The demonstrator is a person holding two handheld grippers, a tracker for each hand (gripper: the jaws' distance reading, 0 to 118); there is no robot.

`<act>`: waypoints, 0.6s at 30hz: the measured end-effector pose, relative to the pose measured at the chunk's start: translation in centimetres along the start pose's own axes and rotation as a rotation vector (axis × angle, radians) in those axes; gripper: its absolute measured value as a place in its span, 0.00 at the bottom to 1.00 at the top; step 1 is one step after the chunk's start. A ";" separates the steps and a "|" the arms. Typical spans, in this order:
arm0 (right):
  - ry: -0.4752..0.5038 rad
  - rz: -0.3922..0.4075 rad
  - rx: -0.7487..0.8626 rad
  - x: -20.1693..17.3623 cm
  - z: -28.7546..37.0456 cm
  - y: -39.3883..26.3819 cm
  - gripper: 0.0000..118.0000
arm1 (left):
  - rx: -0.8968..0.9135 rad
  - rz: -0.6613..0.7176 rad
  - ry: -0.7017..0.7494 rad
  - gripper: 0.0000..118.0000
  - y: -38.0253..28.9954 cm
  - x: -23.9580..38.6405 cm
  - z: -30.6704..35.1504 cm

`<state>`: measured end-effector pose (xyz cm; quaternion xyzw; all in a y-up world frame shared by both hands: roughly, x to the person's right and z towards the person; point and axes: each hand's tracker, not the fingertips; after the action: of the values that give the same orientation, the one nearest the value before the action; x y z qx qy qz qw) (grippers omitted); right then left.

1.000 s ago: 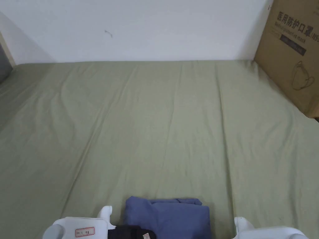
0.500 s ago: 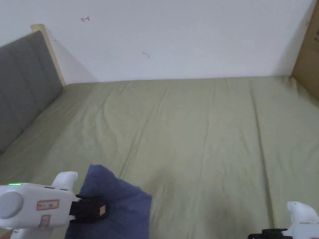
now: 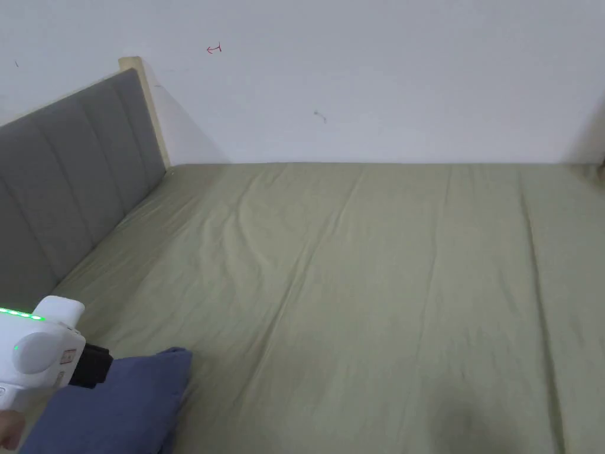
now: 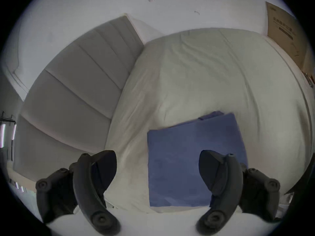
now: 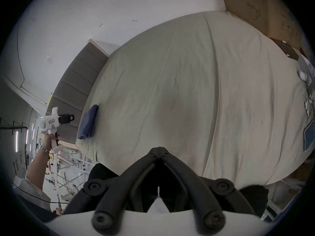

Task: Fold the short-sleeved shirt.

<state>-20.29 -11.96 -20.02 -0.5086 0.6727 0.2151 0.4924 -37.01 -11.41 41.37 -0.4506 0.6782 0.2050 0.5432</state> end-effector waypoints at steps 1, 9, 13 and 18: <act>-0.007 0.002 0.007 0.0 0.1 0.1 0.00 | 0.016 -0.001 0.009 0.87 0.0 -0.1 0.5; -0.021 0.012 0.043 -0.9 1.4 1.8 0.00 | 0.198 0.083 -0.569 0.13 0.6 6.6 10.4; -0.056 0.107 0.111 -3.2 3.6 3.6 0.00 | 0.321 0.009 -0.591 0.01 2.5 13.5 16.9; -0.095 0.191 0.389 -5.9 8.4 5.9 0.00 | 0.567 0.154 -0.644 0.01 5.0 17.0 23.9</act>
<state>-21.89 -0.19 -19.61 -0.3271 0.7227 0.1507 0.5899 -28.05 2.91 16.84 -0.1446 0.5353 0.1806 0.8123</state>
